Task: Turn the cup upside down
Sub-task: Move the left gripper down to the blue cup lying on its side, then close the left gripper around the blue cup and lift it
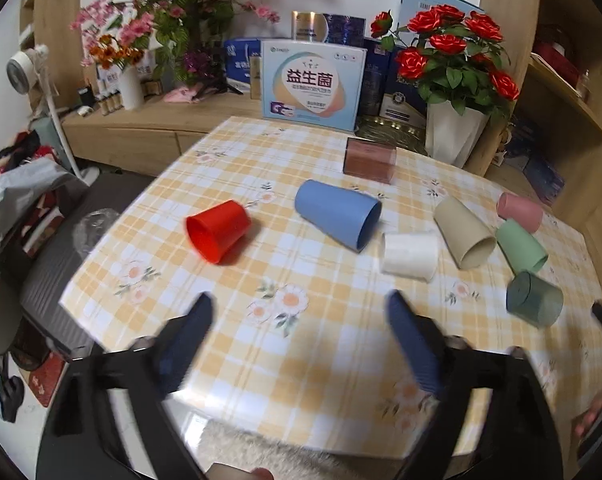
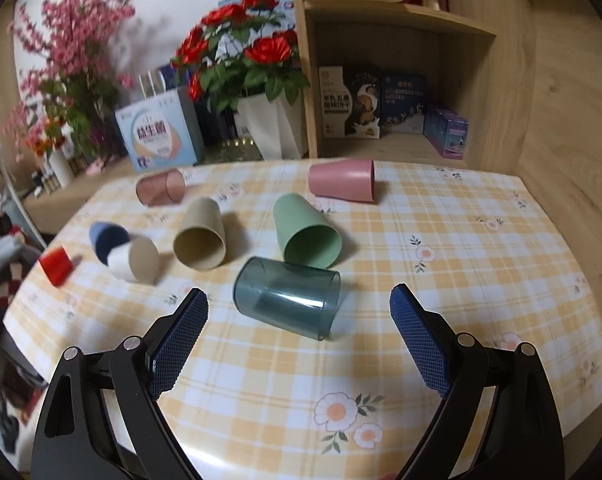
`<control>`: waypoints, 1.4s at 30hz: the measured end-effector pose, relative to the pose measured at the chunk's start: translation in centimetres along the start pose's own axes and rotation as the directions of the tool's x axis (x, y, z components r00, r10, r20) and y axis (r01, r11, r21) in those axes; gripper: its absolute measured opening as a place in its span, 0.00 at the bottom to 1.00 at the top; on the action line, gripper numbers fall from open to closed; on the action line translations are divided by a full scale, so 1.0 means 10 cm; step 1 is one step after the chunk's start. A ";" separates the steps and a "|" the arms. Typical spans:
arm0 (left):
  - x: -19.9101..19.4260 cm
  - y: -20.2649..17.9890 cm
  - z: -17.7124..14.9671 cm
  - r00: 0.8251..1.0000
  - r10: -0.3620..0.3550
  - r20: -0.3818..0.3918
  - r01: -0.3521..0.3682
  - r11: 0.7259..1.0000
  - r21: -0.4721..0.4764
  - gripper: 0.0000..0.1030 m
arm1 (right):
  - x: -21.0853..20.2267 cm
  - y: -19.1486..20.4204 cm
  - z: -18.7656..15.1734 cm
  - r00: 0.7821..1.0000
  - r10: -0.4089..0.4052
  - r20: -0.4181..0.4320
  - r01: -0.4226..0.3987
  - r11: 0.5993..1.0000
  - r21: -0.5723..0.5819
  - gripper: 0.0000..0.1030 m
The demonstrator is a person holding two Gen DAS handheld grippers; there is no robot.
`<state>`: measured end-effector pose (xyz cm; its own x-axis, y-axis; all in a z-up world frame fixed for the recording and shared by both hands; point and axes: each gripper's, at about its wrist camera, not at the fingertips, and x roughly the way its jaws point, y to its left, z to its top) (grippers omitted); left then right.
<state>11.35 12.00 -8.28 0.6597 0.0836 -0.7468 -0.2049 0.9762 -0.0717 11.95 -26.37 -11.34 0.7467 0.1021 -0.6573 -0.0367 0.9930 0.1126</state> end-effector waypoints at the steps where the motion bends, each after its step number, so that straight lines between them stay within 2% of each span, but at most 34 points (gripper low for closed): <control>1: 0.11 -0.02 0.09 0.999 -0.028 -0.024 0.028 0.999 -0.019 0.72 | 0.04 -0.01 0.00 1.000 0.003 -0.008 -0.003 1.000 0.005 0.87; 5: 0.61 -0.03 0.45 0.983 -0.145 -0.115 0.121 0.973 -0.195 0.72 | 0.19 -0.04 0.00 0.999 0.011 -0.034 -0.010 1.000 0.015 0.87; 9: 1.18 0.04 0.78 0.949 -0.258 -0.180 0.165 0.895 -0.414 0.72 | 0.30 -0.10 -0.03 0.998 0.003 -0.062 -0.002 1.000 0.014 0.87; 10: 1.35 0.05 0.84 0.938 -0.283 -0.199 0.164 0.869 -0.467 0.72 | 0.32 -0.13 -0.03 0.998 -0.003 -0.067 0.005 1.000 0.017 0.87; 13: 1.71 0.04 0.92 0.922 -0.298 -0.249 0.119 0.828 -0.548 0.72 | 0.38 -0.20 -0.04 0.997 -0.015 -0.080 0.018 0.999 0.030 0.87; 15: 1.87 0.04 0.94 0.916 -0.289 -0.277 0.088 0.820 -0.565 0.72 | 0.41 -0.24 -0.04 0.996 -0.021 -0.085 0.025 0.999 0.038 0.87; 22: 2.22 0.07 0.93 0.911 -0.254 -0.323 0.012 0.802 -0.597 0.72 | 0.55 -0.31 -0.04 0.994 -0.020 -0.111 0.025 0.999 0.047 0.87; 26: 2.36 0.09 0.90 0.902 -0.253 -0.349 -0.012 0.794 -0.608 0.72 | 0.60 -0.31 -0.05 0.992 -0.015 -0.125 0.022 0.998 0.054 0.87; 31: 2.45 -0.03 0.91 0.891 -0.246 -0.382 -0.008 0.832 -0.554 0.72 | 0.63 -0.29 -0.08 0.990 -0.008 -0.137 0.016 0.999 0.052 0.87; 33: 2.47 -0.05 0.90 0.889 -0.246 -0.387 -0.008 0.836 -0.549 0.70 | 0.63 -0.29 -0.09 0.990 -0.005 -0.139 0.013 0.999 0.052 0.87; 37: 2.42 -0.05 0.89 0.896 -0.238 -0.375 0.007 0.852 -0.523 0.67 | 0.60 -0.30 -0.10 0.992 -0.005 -0.127 0.012 0.998 0.059 0.87; 40: 2.34 -0.01 0.87 0.894 -0.272 -0.357 0.048 0.849 -0.526 0.66 | 0.58 -0.33 -0.09 0.993 -0.004 -0.117 0.013 0.997 0.073 0.87; 42: 2.24 0.03 0.87 0.898 -0.273 -0.345 0.063 0.856 -0.513 0.66 | 0.57 -0.34 -0.10 0.993 -0.003 -0.118 0.012 0.996 0.083 0.87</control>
<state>32.36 15.89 -19.22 0.3990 -0.2601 -0.8793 -0.5052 0.7379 -0.4475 15.70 -29.13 -16.25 0.6632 0.1059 -0.7409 0.0280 0.9857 0.1660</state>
